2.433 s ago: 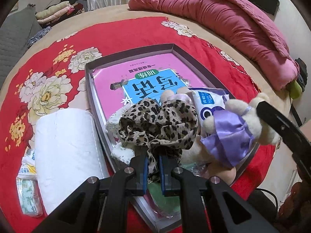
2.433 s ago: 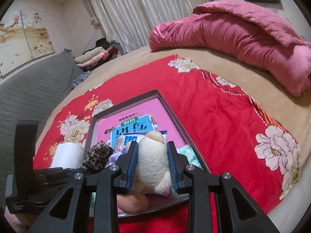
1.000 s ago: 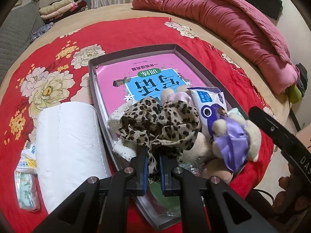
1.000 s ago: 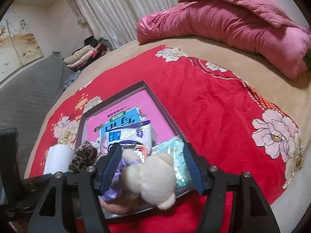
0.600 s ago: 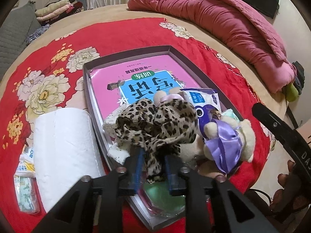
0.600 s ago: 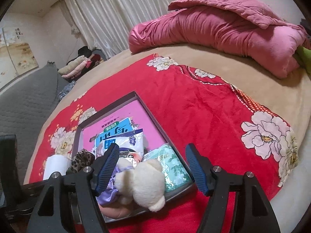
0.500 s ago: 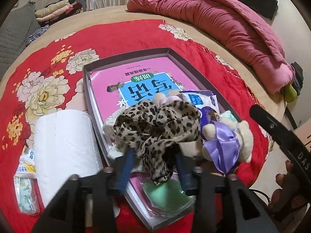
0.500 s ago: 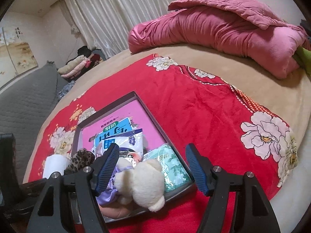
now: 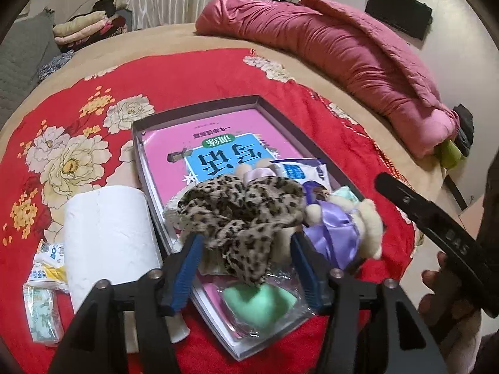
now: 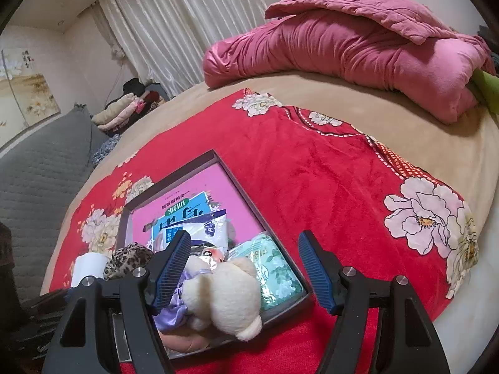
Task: Organize soft objects
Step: 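Lower the scrunchie into the tray with the left tool while the right tool lowers the bear there, then open both tools on the items and lift them off the tray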
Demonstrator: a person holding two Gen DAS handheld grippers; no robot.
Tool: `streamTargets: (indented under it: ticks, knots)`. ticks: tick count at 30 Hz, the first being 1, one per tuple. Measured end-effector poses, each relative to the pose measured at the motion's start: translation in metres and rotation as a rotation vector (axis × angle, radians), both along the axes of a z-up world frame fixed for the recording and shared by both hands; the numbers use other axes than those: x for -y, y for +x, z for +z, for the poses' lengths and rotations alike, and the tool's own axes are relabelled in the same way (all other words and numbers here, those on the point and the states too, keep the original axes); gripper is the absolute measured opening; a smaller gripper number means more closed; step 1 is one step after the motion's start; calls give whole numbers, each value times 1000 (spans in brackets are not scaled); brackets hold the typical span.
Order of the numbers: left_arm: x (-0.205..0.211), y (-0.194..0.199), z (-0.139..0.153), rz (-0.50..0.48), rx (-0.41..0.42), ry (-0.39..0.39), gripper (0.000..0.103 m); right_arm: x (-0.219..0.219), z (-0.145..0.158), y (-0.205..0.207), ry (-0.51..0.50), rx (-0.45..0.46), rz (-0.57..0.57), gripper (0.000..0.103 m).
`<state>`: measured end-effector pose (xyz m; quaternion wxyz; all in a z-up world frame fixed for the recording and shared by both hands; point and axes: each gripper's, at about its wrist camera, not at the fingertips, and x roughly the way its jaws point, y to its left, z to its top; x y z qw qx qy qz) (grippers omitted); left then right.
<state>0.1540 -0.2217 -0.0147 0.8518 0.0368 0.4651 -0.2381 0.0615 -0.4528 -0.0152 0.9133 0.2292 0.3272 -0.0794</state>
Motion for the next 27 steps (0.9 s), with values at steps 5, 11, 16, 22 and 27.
streamTargets:
  ticks: [5, 11, 16, 22, 27]
  knots:
    - [1, -6, 5, -6, 10, -5, 61, -2, 1, 0, -20, 1, 2, 73]
    - [-4, -11, 11, 7, 11, -33, 62, -6, 4, 0, -34, -2, 6, 73]
    - [-6, -14, 17, 10, 21, -41, 62, -7, 5, 0, -44, 3, 10, 74]
    - [-10, -23, 24, 16, 26, -52, 63, -8, 8, -1, -62, 8, 3, 75]
    - [-19, -29, 27, 24, 27, -48, 63, -13, 16, -1, -115, 15, 4, 75]
